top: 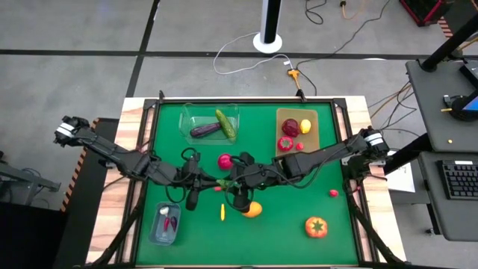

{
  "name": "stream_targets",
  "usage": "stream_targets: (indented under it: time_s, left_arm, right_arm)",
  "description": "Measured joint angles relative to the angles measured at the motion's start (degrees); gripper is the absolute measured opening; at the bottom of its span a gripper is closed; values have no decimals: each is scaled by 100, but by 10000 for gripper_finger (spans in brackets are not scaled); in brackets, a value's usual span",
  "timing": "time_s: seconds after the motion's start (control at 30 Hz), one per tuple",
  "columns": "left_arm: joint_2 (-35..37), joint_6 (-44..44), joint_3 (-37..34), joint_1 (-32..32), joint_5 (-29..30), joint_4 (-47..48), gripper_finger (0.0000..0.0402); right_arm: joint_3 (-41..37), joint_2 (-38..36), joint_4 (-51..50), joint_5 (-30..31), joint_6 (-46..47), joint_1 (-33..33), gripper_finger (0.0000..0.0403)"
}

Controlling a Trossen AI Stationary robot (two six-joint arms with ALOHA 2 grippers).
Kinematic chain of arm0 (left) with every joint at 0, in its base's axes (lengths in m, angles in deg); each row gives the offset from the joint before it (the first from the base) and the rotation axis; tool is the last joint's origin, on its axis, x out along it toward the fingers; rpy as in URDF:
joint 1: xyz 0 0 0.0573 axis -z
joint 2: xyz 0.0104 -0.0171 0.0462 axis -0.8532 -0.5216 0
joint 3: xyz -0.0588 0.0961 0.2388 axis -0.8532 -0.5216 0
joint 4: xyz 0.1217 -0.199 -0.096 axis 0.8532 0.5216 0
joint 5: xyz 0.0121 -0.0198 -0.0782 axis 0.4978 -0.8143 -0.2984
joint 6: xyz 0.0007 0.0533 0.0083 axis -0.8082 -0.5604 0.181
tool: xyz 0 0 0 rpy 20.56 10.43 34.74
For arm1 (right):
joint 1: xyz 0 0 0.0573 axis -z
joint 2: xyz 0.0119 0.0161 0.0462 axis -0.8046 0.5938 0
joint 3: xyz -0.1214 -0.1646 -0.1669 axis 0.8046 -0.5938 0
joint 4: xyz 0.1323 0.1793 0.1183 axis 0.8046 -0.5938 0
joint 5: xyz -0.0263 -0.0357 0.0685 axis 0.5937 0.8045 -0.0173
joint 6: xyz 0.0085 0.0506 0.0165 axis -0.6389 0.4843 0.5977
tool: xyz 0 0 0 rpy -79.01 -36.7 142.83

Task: Sort produce into baskets
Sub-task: Put the green bell pepper into the blue bin, then put the yellow lemon into the orange bin

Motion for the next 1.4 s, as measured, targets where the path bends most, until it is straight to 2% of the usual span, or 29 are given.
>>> stream_targets:
  time_s: [0.13,0.3,0.4,0.53,0.7,0.83,1.03,1.27,1.4]
  left_arm:
    - [204,456,555,0,-469,1959,12]
    - [27,1523,1654,175,-1717,5341,12]
    - [-151,2039,1894,513,-2249,6209,12]
    - [-366,2686,1740,1135,-2682,6280,12]
    - [-783,3235,1323,1814,-2754,6293,12]
    - [-1194,3507,1173,1910,-2850,6189,28]
    - [-1602,3382,1177,1910,-2887,6133,83]
    - [-1512,3251,1177,1910,-2889,5992,141]
    - [-1323,3019,1269,1910,-2882,6004,162]
  right_arm:
    - [0,-76,-316,-17,209,11,196]
    - [0,-160,-770,-22,376,24,213]
    - [-1,-167,-842,-22,397,26,216]
    - [0,-179,-846,-18,546,26,217]
    - [0,-179,-850,-17,590,26,217]
    - [0,-179,-878,-17,654,26,217]
    - [0,-179,-942,-46,1021,39,217]
    - [0,-179,-1594,-335,1773,64,217]
    - [0,-179,-1930,-438,1416,-19,217]
